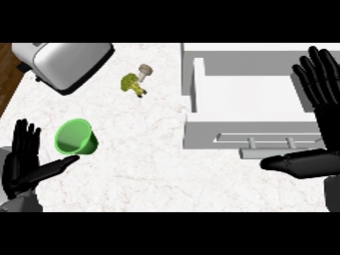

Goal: Pick up the cup, place it into the drawer and close the drawer

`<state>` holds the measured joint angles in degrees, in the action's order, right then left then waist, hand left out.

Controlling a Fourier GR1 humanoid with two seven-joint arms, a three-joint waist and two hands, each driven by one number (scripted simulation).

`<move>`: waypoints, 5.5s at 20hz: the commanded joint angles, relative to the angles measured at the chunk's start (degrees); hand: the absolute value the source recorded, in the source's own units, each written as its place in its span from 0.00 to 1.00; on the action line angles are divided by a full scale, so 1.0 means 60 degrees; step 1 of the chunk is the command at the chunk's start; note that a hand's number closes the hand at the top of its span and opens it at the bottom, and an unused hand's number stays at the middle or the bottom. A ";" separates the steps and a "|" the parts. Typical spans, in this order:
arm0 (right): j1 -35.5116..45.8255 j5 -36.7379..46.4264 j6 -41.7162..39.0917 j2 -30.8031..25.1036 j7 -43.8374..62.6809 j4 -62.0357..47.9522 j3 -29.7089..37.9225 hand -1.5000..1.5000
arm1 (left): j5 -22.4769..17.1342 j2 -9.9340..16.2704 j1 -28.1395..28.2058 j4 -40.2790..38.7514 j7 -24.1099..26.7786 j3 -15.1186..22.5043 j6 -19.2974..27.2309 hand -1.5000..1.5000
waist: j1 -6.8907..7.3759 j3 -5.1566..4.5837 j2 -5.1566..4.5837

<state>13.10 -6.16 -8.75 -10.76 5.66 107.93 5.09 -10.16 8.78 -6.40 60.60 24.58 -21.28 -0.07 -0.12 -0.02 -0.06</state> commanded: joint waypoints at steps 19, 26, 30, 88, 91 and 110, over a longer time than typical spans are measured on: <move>0.0434 -0.0187 -0.0078 0.0148 0.0540 0.0011 0.0018 0.00 | 0.0226 0.1630 -0.3134 -0.8299 0.5128 -0.0914 -0.0985 0.00 | -0.0214 -0.0037 -0.0081; -0.0042 -0.0366 -0.0334 -0.0116 0.0805 0.0779 0.0168 0.00 | 0.0473 0.1017 -0.2915 -0.8546 0.6020 -0.0640 -0.0813 0.00 | -0.0208 -0.0027 -0.0044; 0.0300 -0.0211 -0.0368 -0.0087 0.0307 0.0148 0.0162 0.00 | 0.0364 0.1240 -0.3497 -0.8677 0.5764 -0.0839 -0.0943 0.00 | -0.0330 -0.0046 -0.0111; 0.0425 0.0173 -0.0420 -0.0242 -0.0356 -0.0706 0.0503 0.00 | -0.0132 -0.1463 -1.1303 -0.4554 -0.1688 0.3818 0.2909 1.00 | -0.0521 0.0015 -0.0085; 0.0808 -0.0151 -0.0392 -0.0299 -0.0016 -0.0702 0.0677 0.00 | 0.0034 -0.1463 -1.1904 -0.5760 -0.1793 0.3741 0.3006 1.00 | -0.0571 0.0016 -0.0140; 0.1558 -0.0566 -0.1032 -0.0151 -0.0135 -0.0847 0.0052 0.00 | -0.1637 -0.1464 -1.1133 -0.7144 -0.1500 0.6460 0.2644 0.00 | -0.2055 0.0017 -0.0492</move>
<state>22.19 -8.36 -13.78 -11.93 4.73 102.49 6.17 -17.14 0.01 -74.72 16.92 13.27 17.43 15.21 -10.75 0.11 -2.56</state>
